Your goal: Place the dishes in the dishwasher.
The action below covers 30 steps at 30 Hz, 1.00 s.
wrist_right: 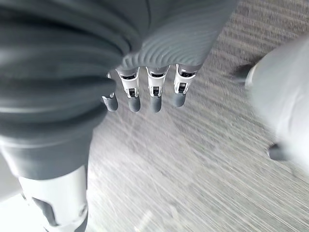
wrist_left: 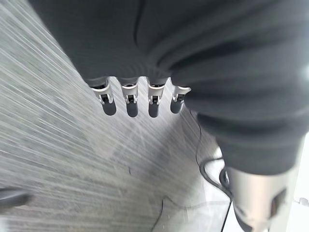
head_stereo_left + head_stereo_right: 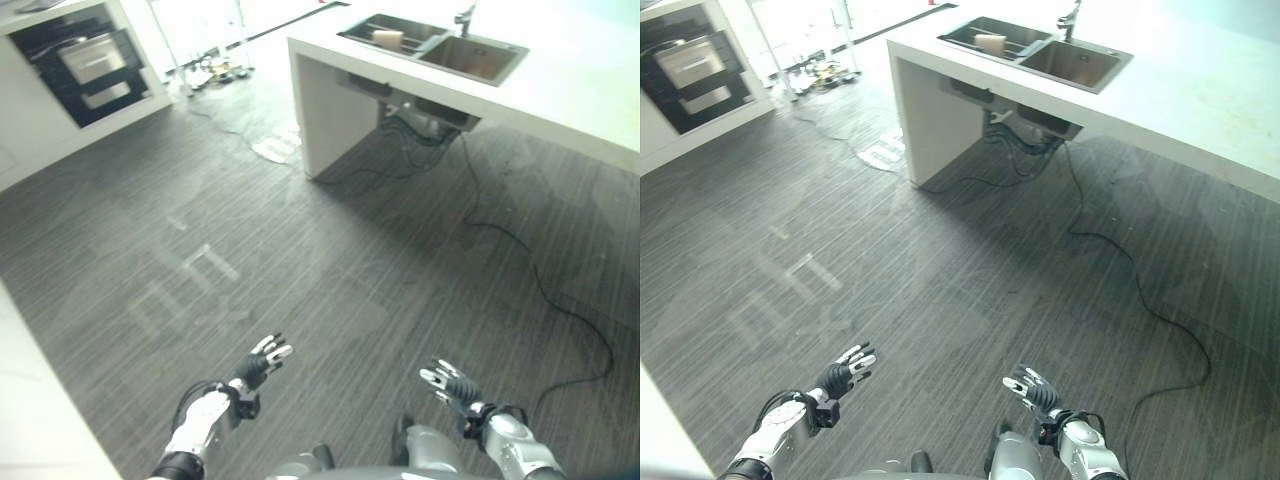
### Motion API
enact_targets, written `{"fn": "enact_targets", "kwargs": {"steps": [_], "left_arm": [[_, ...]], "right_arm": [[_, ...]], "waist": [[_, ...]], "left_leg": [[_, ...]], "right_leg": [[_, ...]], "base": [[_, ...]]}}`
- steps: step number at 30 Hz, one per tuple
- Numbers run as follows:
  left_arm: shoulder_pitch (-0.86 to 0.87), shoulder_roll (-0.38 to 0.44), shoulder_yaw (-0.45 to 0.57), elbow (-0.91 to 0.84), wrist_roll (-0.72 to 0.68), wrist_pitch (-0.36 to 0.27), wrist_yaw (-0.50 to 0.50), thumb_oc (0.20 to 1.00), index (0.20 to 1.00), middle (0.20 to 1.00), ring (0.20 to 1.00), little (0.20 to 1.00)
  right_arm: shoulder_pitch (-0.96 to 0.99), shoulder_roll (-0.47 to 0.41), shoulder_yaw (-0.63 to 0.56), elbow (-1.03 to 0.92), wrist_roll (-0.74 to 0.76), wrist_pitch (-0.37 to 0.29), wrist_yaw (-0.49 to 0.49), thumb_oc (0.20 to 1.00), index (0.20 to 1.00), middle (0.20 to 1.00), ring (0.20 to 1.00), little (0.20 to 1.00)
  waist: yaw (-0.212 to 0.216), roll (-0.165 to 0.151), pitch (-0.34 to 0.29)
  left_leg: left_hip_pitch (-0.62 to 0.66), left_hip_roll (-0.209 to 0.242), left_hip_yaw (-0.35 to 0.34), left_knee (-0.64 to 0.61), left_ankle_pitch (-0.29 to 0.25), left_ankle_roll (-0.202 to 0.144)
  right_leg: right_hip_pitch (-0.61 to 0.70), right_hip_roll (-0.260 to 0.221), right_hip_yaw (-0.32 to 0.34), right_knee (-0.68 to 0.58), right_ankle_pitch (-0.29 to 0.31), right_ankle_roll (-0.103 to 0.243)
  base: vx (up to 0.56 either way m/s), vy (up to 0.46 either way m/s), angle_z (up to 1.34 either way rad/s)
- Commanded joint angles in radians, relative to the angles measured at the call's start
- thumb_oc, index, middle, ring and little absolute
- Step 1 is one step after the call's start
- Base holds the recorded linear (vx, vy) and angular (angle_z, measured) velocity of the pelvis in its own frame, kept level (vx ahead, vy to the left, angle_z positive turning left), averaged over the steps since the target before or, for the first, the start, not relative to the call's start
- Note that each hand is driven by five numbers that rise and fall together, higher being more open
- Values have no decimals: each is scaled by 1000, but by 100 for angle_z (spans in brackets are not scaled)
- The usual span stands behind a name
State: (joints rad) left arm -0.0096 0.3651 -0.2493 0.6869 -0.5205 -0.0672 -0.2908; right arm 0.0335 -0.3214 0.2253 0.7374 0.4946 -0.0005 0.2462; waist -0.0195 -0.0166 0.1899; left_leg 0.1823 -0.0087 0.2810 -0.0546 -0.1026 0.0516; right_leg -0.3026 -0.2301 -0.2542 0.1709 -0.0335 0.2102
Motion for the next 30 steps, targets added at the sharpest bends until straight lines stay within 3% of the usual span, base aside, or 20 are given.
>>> {"fn": "enact_targets", "kwargs": {"steps": [1,6,7,8,10,11,12,13,14,15,16,18,19,21,23,24,25,26,28,30], "left_arm": [[10,23,-14,-56,14,-25,1,1000,1000,1000,1000,1000],[17,1,-28,-23,44,-31,-11,1000,1000,1000,1000,1000],[23,-15,-26,-8,40,-38,1,1000,1000,1000,1000,1000],[23,-20,-25,-4,39,-39,5,1000,1000,1000,1000,1000],[26,-43,-16,17,30,-57,26,1000,1000,1000,1000,1000],[31,-52,-8,25,23,-63,25,1000,1000,1000,1000,1000],[28,-56,1,23,16,-54,23,1000,1000,1000,1000,1000],[16,-55,5,15,7,-38,15,1000,1000,1000,1000,1000],[6,-58,4,17,6,-39,7,1000,1000,1000,1000,1000],[-1,-63,-6,20,-5,-54,6,1000,1000,1000,1000,1000],[3,-64,-23,-10,-34,-55,25,1000,1000,1000,1000,1000],[28,-57,-35,-57,-68,-51,32,1000,1000,1000,1000,1000],[49,-50,-36,-86,-62,-52,31,1000,1000,1000,1000,1000],[80,-51,-21,-87,-64,-69,25,1000,1000,1000,1000,1000],[83,-53,-11,-87,-61,-67,27,1000,1000,1000,1000,1000],[84,-52,-9,-81,-56,-63,31,1000,1000,1000,1000,1000],[68,-39,-2,-75,-32,-38,28,1000,1000,1000,1000,1000],[56,-32,-3,-68,-21,-32,16,1000,1000,1000,1000,1000],[52,-26,-6,-67,-13,-31,12,1000,1000,1000,1000,1000],[58,-1,-2,-78,13,-26,13,1000,1000,1000,1000,1000]], "right_arm": [[-2,-14,-16,-28,22,-10,12,1000,1000,1000,1000,1000],[-17,-17,-7,-16,45,2,-11,1000,1000,1000,1000,1000],[-31,-28,8,-13,39,11,-11,1000,1000,1000,1000,1000],[-34,-31,11,-13,36,15,-9,1000,1000,1000,1000,1000],[-52,-54,21,1,13,18,18,1000,1000,1000,1000,1000],[-56,-64,21,9,-4,12,41,1000,1000,1000,1000,1000],[-55,-75,20,10,-19,8,56,1000,1000,1000,1000,1000],[-51,-83,17,1,-23,11,46,1000,1000,1000,1000,1000],[-53,-88,14,9,-10,0,41,1000,1000,1000,1000,1000],[-62,-86,15,20,-15,-7,46,1000,1000,1000,1000,1000],[-62,-76,10,12,-36,3,36,1000,1000,1000,1000,1000],[-45,-66,16,2,-39,5,13,1000,1000,1000,1000,1000],[-33,-61,16,10,-33,-10,10,1000,1000,1000,1000,1000],[-19,-56,16,38,-34,-35,23,1000,1000,1000,1000,1000],[-20,-52,18,48,-42,-41,27,1000,1000,1000,1000,1000],[-27,-49,23,62,-48,-40,19,1000,1000,1000,1000,1000],[-30,-43,14,80,-38,-26,11,1000,1000,1000,1000,1000],[-26,-35,8,80,-22,-23,-2,1000,1000,1000,1000,1000],[-22,-31,6,77,-18,-23,-10,1000,1000,1000,1000,1000],[6,-15,-4,52,-27,-21,-46,1000,1000,1000,1000,1000]], "waist": [[-3,23,9],[-1,2,-14],[-5,1,-37],[-5,1,-43],[-2,5,-67],[5,1,-72],[11,-4,-69],[20,-10,-54],[31,-12,-40],[44,-6,-25],[55,12,-9],[79,30,-5],[98,41,-3],[112,32,-8],[123,35,-11],[131,35,-19],[141,20,-39],[142,9,-51],[142,2,-58],[138,-16,-75]], "left_leg": [[0,-50,-136,78,-111,-7],[-38,-62,-146,248,-171,-12],[-29,-40,-133,343,-179,-41],[-29,-34,-132,368,-162,-51],[-61,-9,-124,582,-38,-110],[-113,-3,-121,702,7,-128],[-201,33,-115,855,58,-145],[-324,67,-114,928,70,-136],[-382,74,-108,884,64,-122],[-381,74,-82,741,58,-109],[-351,91,-26,425,85,-109],[-365,89,-47,197,160,-126],[-385,127,-40,95,235,-143],[-396,150,0,75,249,-152],[-407,153,-11,100,249,-139],[-401,139,-17,118,232,-122],[-389,94,-6,142,192,-92],[-374,53,-3,148,158,-57],[-363,27,-9,150,140,-37],[-335,-49,-35,152,98,18]], "right_leg": [[19,-2,16,3,194,9],[76,28,23,31,124,-19],[100,55,12,37,86,-57],[108,62,6,32,79,-68],[158,91,-13,-1,43,-118],[190,94,-19,-22,27,-138],[225,96,-24,-44,12,-163],[260,97,-31,-56,-3,-179],[290,99,-32,-62,-12,-181],[332,114,-21,-73,-28,-172],[379,135,-5,-83,-48,-149],[399,148,23,-93,-48,-127],[425,151,19,-98,-61,-122],[474,125,-20,-56,-125,-101],[473,128,-14,-32,-140,-103],[488,129,-9,7,-180,-104],[513,116,-9,71,-187,-82],[514,107,-1,162,-148,-63],[509,103,8,212,-119,-50],[473,111,62,397,25,11]], "base": [[554,-112,-3],[516,-120,22],[473,-79,21],[538,-87,-11],[478,-71,-46],[480,-90,-36],[371,-88,-43],[365,-49,-34],[471,58,-30],[666,256,-1],[739,340,-33],[696,356,-65],[720,375,-76],[705,427,-79],[333,257,-48],[470,380,-35],[608,514,-37],[404,360,-12],[254,242,26],[326,325,65]]}}
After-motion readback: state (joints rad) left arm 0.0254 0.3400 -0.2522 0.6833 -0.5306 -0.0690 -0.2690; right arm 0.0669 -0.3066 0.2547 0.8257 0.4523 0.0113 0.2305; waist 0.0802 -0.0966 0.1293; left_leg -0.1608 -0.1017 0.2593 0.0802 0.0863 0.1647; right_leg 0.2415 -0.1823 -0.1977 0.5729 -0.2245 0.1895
